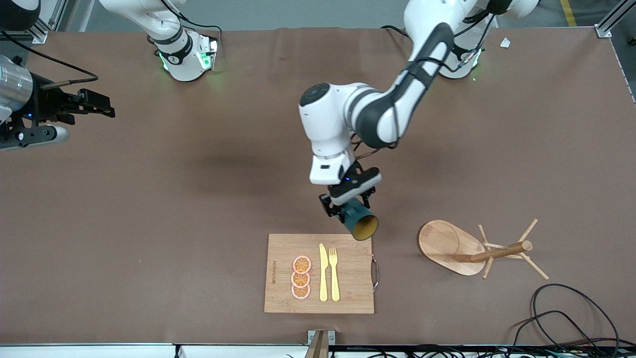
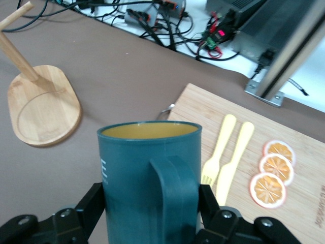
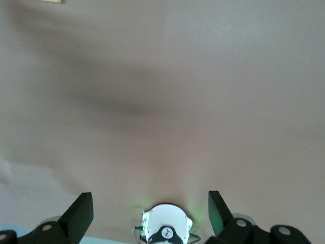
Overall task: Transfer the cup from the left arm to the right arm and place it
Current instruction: 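Carry the teal mug with the left gripper to the table middle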
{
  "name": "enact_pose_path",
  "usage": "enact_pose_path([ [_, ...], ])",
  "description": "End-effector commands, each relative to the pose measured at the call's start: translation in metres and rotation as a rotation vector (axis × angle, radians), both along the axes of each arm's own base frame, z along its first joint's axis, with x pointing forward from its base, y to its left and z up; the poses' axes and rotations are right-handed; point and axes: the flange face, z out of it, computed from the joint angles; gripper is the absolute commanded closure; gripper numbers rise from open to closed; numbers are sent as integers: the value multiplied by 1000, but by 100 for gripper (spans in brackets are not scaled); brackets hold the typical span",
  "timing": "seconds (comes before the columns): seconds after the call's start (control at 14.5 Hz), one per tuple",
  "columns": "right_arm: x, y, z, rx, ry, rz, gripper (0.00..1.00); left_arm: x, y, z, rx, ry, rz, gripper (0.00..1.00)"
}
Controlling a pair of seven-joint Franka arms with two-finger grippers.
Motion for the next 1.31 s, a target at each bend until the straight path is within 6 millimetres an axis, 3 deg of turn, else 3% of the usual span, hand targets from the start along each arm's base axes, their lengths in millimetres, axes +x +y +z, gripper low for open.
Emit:
enact_pose_path([
  [0.0,7,-2,11,-1,-49,1,0,-22,-25,-21,16,-104,10,56],
  [0.34,17,-12,13,-54,-118,-11,0,-78,-63,-96,116,-258,12,56],
  [0.48,27,-14,-5,-75,-93,-9,0,-109,-78,-133,148,-289,-10,56],
  [0.55,32,-16,-11,-84,-89,-5,0,-119,-79,-152,169,-299,2,56],
  [0.76,31,-23,-6,-92,-97,4,0,-147,-80,-193,251,-406,25,55],
  [1.03,30,-48,1,-94,-107,-40,0,-174,-84,-231,259,-460,-1,53],
  [1.1,30,-58,13,-87,-134,-59,0,-176,-83,-233,268,-481,-3,43],
  [1.17,30,-70,26,-84,-162,-83,0,-176,-83,-233,270,-482,-5,17],
  [1.24,29,-80,31,-83,-171,-98,0,-177,-84,-233,275,-478,-13,0],
])
